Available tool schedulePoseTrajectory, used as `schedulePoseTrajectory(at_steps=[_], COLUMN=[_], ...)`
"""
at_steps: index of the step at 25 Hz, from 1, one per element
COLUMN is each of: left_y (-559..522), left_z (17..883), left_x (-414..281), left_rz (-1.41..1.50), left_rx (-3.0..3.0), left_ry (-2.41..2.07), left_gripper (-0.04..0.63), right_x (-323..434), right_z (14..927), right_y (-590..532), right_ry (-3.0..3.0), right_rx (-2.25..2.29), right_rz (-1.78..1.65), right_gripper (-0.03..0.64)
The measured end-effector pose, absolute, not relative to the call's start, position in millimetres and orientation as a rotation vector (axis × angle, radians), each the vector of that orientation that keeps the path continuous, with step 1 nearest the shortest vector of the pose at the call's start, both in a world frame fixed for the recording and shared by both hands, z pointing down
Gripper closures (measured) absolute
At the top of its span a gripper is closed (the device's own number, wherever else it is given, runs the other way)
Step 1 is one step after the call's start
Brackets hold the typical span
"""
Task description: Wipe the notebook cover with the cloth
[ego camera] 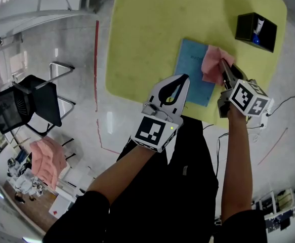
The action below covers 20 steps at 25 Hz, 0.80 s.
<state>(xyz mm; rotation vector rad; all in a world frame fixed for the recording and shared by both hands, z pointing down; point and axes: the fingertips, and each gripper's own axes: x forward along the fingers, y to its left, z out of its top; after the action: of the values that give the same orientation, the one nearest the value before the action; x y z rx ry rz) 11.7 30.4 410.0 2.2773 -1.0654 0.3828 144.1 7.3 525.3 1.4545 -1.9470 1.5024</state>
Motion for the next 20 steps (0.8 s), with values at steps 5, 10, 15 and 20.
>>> schedulePoseTrajectory(at_steps=[5, 10, 15, 20], left_y=[35.3, 35.5, 35.4, 29.0], left_z=[410.6, 403.2, 398.4, 398.5], left_x=[1.1, -13.3, -27.5, -44.0], left_rz=[0.384, 0.354, 0.349, 0.340], left_rx=[2.269, 2.265, 2.280, 2.299], left_ry=[-1.067, -1.065, -1.044, -0.991], left_gripper=[0.580, 0.580, 0.580, 0.580], right_x=[154.4, 141.5, 90.5, 43.2], right_z=[509.1, 471.4, 427.4, 425.5], right_y=[12.3, 12.2, 7.6, 4.7], right_ry=[-1.951, -2.062, -2.242, -2.273], right_rx=[1.580, 1.622, 1.556, 1.511], right_rz=[1.608, 1.650, 1.703, 1.725], right_gripper=[0.575, 0.575, 0.575, 0.575])
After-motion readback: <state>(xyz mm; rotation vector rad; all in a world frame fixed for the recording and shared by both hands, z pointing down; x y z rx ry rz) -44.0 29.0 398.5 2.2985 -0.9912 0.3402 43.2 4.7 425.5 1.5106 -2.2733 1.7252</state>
